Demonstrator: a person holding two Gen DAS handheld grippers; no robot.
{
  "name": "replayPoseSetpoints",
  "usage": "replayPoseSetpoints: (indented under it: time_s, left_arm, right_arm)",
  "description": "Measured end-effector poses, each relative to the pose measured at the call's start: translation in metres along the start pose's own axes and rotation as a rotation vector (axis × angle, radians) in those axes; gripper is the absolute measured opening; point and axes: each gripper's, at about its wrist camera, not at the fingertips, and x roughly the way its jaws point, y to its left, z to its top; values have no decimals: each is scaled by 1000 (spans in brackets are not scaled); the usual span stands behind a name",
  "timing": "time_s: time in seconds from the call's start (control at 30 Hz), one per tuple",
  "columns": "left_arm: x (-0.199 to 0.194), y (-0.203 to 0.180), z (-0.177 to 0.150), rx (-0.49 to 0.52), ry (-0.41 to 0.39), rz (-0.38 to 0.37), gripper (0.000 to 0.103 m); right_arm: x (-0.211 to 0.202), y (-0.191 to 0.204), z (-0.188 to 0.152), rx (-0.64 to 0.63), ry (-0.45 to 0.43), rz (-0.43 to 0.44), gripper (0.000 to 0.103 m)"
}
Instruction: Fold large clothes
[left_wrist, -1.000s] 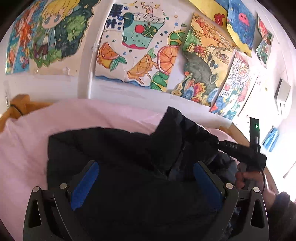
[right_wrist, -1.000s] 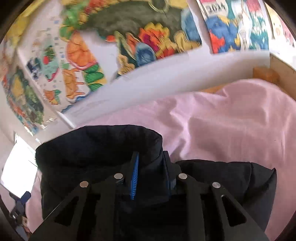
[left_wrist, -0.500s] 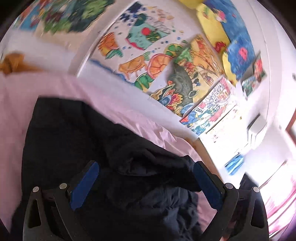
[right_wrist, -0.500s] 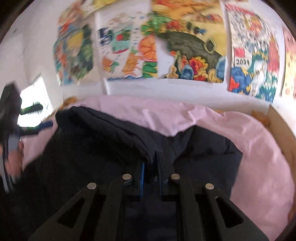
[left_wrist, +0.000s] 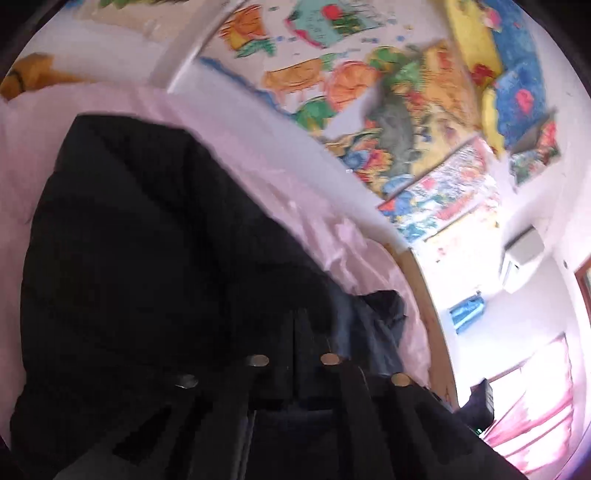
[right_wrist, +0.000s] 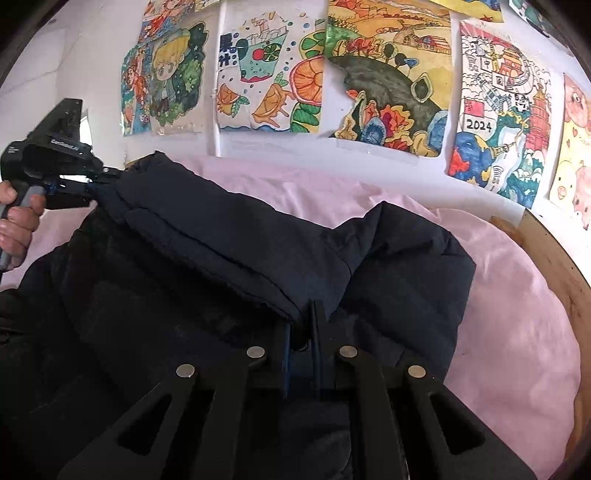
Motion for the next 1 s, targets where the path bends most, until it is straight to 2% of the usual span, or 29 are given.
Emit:
replayPoseSetpoints:
  time_s: [0.07, 0.13, 0.2, 0.23, 0.27, 0.33, 0.5, 0.57, 0.63, 0.7, 0.73, 0.77, 0.8, 0.83, 0.87, 0.93, 1.0]
  left_arm:
    - [-19, -19, -7, 55, -65, 38, 1]
    - [-37, -36, -19, 138, -124, 128, 1]
    - [-34, -38, -29, 205, -122, 248, 1]
    - [-27, -33, -30, 216, -102, 281, 1]
    - [-21, -25, -31, 209, -85, 281, 1]
    - [-15, -7, -28, 150, -59, 171, 2]
    - [-18, 0, -15, 135, -25, 132, 3]
    - [-11, -3, -13, 134, 19, 123, 26]
    - [-3, -3, -15, 120, 52, 120, 39]
    - [6, 2, -16, 73, 93, 77, 52]
    - [10, 5, -16, 47, 114, 58, 65]
    - [13, 8, -16, 22, 121, 50, 66]
    - [16, 9, -17, 13, 114, 58, 65]
    - [19, 9, -16, 15, 113, 69, 60]
    - [21, 7, -16, 21, 110, 79, 34]
    - [21, 3, -17, 29, 90, 83, 17]
    - [10, -10, -22, 57, 38, 98, 12]
  right_arm:
    - [-4, -1, -1, 3, -12, -6, 8]
    - [-7, -2, -4, -4, -15, -6, 6]
    - [-6, -1, -7, -6, -9, -3, 6]
    - [-4, 0, -9, -7, -5, -3, 6]
    - [1, 1, -11, -10, 4, -7, 6]
    - [9, 1, -13, -7, 23, -12, 6]
    - [26, 1, -25, 7, 61, -12, 6]
    - [29, 3, -29, 6, 66, -14, 6]
    - [29, 3, -29, 9, 65, -15, 6]
    - [29, 1, -29, 15, 66, -11, 6]
    - [29, 1, -29, 16, 67, -9, 6]
    - [29, 1, -29, 16, 69, -7, 6]
    - [29, 1, -29, 16, 69, -7, 6]
    - [29, 1, -30, 15, 68, -6, 6]
    - [28, 1, -29, 17, 67, -7, 6]
    - [27, 1, -28, 19, 61, -3, 6]
    - [22, 1, -26, 13, 46, -3, 6]
